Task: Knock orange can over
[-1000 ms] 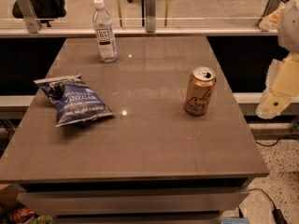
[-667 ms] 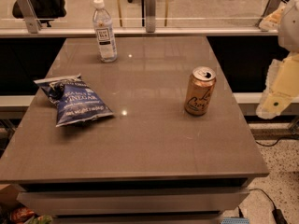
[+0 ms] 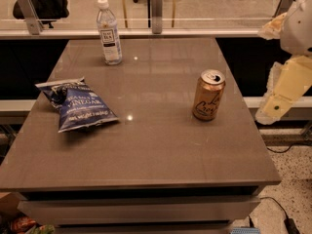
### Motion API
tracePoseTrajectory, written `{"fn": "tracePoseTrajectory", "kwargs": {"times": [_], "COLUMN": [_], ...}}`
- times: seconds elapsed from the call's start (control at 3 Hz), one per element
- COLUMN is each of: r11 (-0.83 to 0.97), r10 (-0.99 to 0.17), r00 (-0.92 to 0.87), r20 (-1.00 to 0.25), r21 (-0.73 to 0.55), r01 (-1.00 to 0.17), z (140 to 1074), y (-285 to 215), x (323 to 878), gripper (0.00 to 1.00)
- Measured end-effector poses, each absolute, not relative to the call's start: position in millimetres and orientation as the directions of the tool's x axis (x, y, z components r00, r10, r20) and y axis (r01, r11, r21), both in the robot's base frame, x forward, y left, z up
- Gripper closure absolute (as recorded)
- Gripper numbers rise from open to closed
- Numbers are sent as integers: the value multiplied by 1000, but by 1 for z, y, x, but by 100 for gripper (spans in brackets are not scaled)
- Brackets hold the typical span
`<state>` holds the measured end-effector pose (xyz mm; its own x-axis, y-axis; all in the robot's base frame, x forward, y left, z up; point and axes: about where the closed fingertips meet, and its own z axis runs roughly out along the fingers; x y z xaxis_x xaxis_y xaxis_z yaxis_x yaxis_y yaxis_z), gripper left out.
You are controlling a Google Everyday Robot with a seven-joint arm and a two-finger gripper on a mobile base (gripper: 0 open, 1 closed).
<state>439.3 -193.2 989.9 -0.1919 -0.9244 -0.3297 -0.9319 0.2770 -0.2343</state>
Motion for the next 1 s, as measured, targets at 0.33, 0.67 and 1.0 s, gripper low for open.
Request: {"fn": "tracePoseTrajectory", "kwargs": {"times": [0.33,0.67,1.0], "r11": [265,261,289], "r10": [-907,-898,-883], "r00": [-175,-170,-196], "r20": [-383,-405,-425], "r21": [-194,-181,-164], "r01": [-945,-948,-943], "z": [980,966,944], "y": [-172,-152,-136], "x": [443,451,463], "gripper": [0,0,0]}}
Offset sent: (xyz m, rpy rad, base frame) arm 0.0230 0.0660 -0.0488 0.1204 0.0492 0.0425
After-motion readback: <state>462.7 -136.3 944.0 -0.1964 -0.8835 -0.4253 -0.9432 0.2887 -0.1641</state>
